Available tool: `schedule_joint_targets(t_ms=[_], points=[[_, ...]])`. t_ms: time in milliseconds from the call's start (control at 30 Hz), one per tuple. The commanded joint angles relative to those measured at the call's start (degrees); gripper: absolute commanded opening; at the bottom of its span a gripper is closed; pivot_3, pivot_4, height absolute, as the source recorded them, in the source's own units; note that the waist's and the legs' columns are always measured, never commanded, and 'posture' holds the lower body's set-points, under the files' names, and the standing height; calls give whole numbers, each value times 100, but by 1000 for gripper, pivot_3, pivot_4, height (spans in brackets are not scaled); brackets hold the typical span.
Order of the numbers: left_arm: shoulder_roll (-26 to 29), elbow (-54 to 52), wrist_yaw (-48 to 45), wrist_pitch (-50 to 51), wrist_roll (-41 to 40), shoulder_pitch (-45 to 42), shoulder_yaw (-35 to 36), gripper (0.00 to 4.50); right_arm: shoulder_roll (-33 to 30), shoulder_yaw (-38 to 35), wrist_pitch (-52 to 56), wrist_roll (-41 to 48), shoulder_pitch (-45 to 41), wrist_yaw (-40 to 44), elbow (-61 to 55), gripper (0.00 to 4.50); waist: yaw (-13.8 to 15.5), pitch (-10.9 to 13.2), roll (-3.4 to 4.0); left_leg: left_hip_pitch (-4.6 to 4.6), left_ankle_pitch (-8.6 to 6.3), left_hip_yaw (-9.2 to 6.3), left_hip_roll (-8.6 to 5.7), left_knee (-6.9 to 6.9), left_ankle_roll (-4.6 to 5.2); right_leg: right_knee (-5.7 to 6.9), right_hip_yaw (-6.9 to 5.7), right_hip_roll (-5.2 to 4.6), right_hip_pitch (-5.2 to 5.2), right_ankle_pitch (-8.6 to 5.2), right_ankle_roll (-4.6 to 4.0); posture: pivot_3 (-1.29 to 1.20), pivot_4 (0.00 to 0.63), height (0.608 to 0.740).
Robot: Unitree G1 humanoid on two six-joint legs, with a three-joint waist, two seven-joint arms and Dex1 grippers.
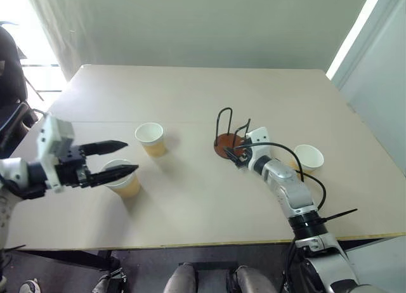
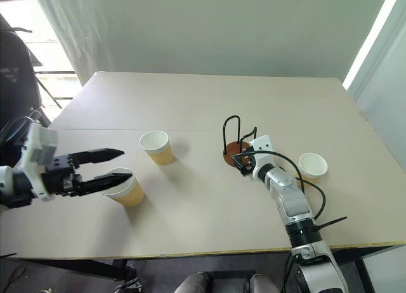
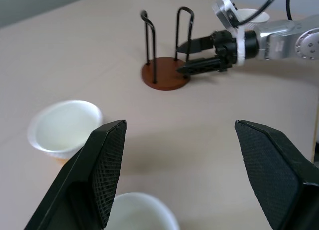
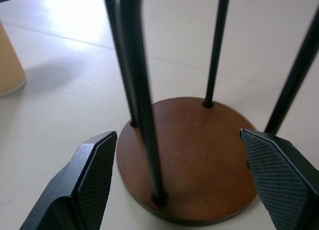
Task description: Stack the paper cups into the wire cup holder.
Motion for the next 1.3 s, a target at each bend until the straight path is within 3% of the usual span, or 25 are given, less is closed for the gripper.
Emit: schedule_joint_targets(t_ms=[33,100,200,533,667,1000,1300], points=[[42,-294,203,-70,-64,-35,133,3719,-28,-128,-108,-34,-149,36,-108,4078,1,1,2,2,1,0,0,0,-1,2,0,0,1,1,-2,0,150,740],[76,-205,219,-290,170,27,48,3719,-25,-135,-123,-47,-184,45,-76,4078,0,2,4,13,1,0,0,-1,-2,7,0,0,7,2,-4,0,150,740],[59,-184,303,-417,290,57,31,3764,3,-128,-139,-58,-199,63,-74,3424,0,2,4,16,2,0,1,-1,-2,10,0,1,8,5,-10,0,150,740],[33,-113,403,-610,401,110,-28,3764,17,-115,-148,-2,-105,284,-134,19,3,2,3,16,3,0,0,-1,-2,10,1,1,7,10,-16,0,150,740],[80,-40,385,-626,406,50,-47,3764,-185,-137,-19,166,143,677,-468,19,8,2,3,15,4,0,0,-1,-3,9,1,1,8,10,-16,0,150,740],[354,355,159,-710,419,-256,-143,3764,-1450,-255,599,1348,1727,2441,-2479,19,27,-2,-3,20,7,3,1,0,-9,-9,2,3,27,10,-11,0,150,740],[512,755,-60,-852,486,-686,-511,3764,-1941,71,317,1499,2585,3210,-3212,19,-31,-2,-4,38,37,6,3,0,3,-10,12,9,52,-33,-40,0,150,740]])
